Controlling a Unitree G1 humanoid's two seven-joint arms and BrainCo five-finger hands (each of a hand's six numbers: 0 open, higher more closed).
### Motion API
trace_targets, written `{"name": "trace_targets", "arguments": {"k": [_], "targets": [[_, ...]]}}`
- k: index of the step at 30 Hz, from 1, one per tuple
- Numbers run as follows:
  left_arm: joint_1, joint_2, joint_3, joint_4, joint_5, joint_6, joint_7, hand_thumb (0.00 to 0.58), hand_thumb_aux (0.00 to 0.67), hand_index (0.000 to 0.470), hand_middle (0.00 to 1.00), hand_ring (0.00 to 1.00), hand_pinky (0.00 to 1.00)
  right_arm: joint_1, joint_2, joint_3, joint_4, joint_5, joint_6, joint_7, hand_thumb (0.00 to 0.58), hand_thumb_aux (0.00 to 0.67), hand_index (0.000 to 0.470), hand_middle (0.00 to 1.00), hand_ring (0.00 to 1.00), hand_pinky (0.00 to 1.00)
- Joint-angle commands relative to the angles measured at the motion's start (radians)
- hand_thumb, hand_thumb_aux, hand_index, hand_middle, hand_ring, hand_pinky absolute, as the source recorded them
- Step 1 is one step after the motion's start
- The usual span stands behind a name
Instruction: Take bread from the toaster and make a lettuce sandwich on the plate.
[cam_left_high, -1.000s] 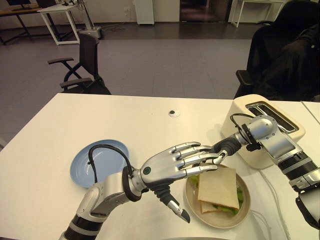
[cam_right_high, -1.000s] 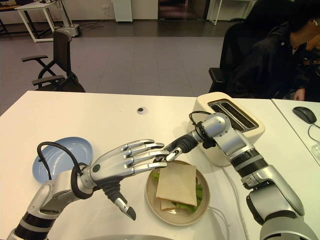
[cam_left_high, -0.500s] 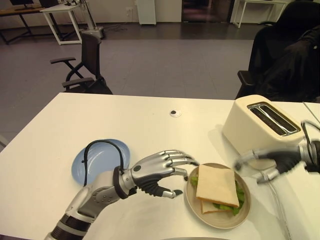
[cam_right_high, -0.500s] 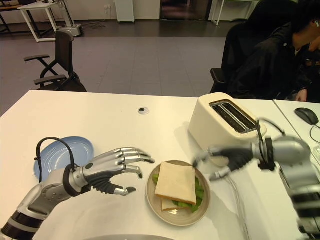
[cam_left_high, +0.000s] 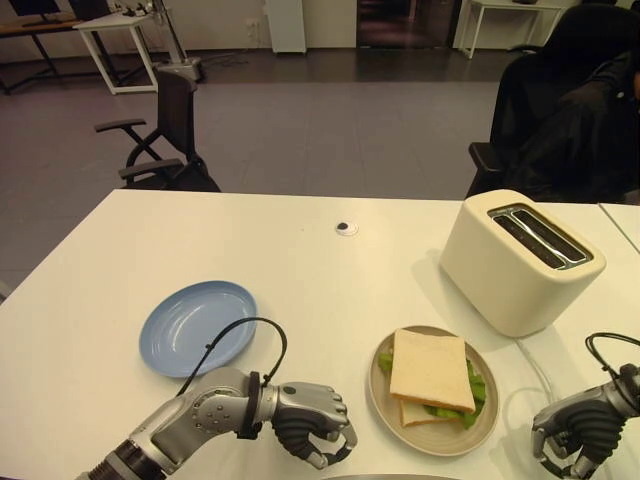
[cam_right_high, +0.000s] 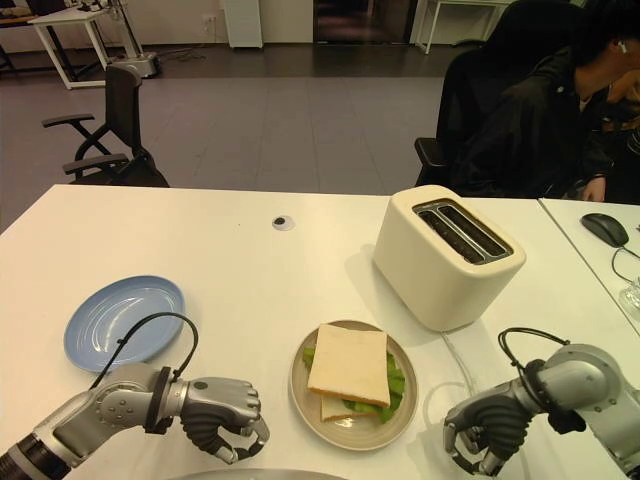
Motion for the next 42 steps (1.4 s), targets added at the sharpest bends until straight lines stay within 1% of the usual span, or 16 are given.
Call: {"name": "trace_targets", "arguments": {"k": [1,8,11,14,19,20,21,22,23,24,25,26,28,29,30,42], "targets": [[-0.051,-0.076,-0.049,0.103,0.153,-0.001,0.024,0.58,0.67,0.47,1.0,1.0,1.0,-0.087,0.083,0.09,0.03,-0.117,0.012,-0.065,0.58,0.67,0.47,1.0,1.0,1.0],[-0.191,-0.269,-0.013,0.369,0.318,-0.042,0.3,0.58,0.67,0.47,1.0,1.0,1.0,-0.328,0.423,0.231,0.22,-0.311,0.086,-0.36,0.58,0.67,0.47,1.0,1.0,1.0],[-0.296,-0.316,0.045,0.504,0.367,-0.01,0.448,0.58,0.67,0.47,1.0,1.0,1.0,-0.432,0.542,0.256,0.388,-0.416,0.14,-0.556,0.58,0.67,0.47,0.8,0.8,0.8],[-0.474,-0.353,0.081,0.802,0.417,0.013,0.636,0.58,0.67,0.47,1.0,1.0,1.0,-0.581,0.666,0.278,0.599,-0.486,0.15,-0.769,0.58,0.67,0.47,0.77,0.77,0.77],[-0.545,-0.366,0.068,0.953,0.438,-0.062,0.781,0.58,0.67,0.47,1.0,1.0,1.0,-0.636,0.712,0.264,0.621,-0.475,0.079,-0.922,0.58,0.67,0.47,0.77,0.77,0.77],[-0.524,-0.357,0.072,0.919,0.428,-0.08,0.785,0.58,0.67,0.47,1.0,1.0,1.0,-0.607,0.693,0.243,0.564,-0.451,0.067,-0.928,0.573,0.596,0.418,0.77,0.77,0.77],[-0.496,-0.347,0.082,0.874,0.408,-0.099,0.779,0.58,0.67,0.47,1.0,1.0,1.0,-0.572,0.669,0.217,0.502,-0.418,0.064,-0.92,0.489,0.405,0.284,0.77,0.77,0.77],[-0.452,-0.335,0.095,0.805,0.361,-0.117,0.755,0.58,0.67,0.47,1.0,1.0,1.0,-0.531,0.638,0.178,0.432,-0.38,0.065,-0.912,0.438,0.339,0.238,0.71,0.71,0.71],[-0.4,-0.32,0.108,0.723,0.298,-0.134,0.721,0.58,0.659,0.463,1.0,1.0,1.0,-0.493,0.61,0.135,0.366,-0.331,0.073,-0.899,0.291,0.197,0.138,0.61,0.61,0.61],[-0.342,-0.301,0.119,0.633,0.226,-0.143,0.685,0.545,0.504,0.354,0.99,0.99,0.99,-0.46,0.586,0.09,0.31,-0.265,0.083,-0.877,0.19,0.121,0.085,0.59,0.59,0.59],[-0.283,-0.278,0.129,0.541,0.139,-0.148,0.646,0.377,0.273,0.192,0.09,0.09,0.09,-0.434,0.568,0.049,0.267,-0.196,0.086,-0.857,0.124,0.076,0.053,0.59,0.59,0.59],[-0.224,-0.249,0.141,0.449,0.043,-0.15,0.611,0.0,0.0,0.0,0.0,0.0,0.0,-0.413,0.559,0.015,0.238,-0.11,0.078,-0.829,0.0,0.0,0.0,0.58,0.58,0.58],[-0.142,-0.221,0.183,0.329,-0.124,-0.146,0.572,0.0,0.0,0.0,0.0,0.0,0.0,-0.384,0.592,-0.024,0.203,0.059,0.026,-0.786,0.0,0.0,0.0,0.47,0.47,0.47],[-0.12,-0.222,0.204,0.296,-0.183,-0.137,0.563,0.0,0.0,0.0,0.0,0.0,0.0,-0.374,0.621,-0.034,0.191,0.124,0.007,-0.774,0.0,0.0,0.0,0.13,0.13,0.13],[-0.111,-0.234,0.227,0.276,-0.231,-0.123,0.561,0.0,0.0,0.0,0.0,0.0,0.0,-0.371,0.655,-0.034,0.19,0.172,-0.017,-0.768,0.0,0.0,0.0,0.0,0.0,0.0],[0.045,-0.43,0.303,0.206,-0.207,-0.121,0.607,0.0,0.0,0.0,0.0,0.0,0.0,-0.286,0.84,-0.051,0.216,0.402,-0.18,-0.647,0.0,0.0,0.0,0.0,0.0,0.0]]}}
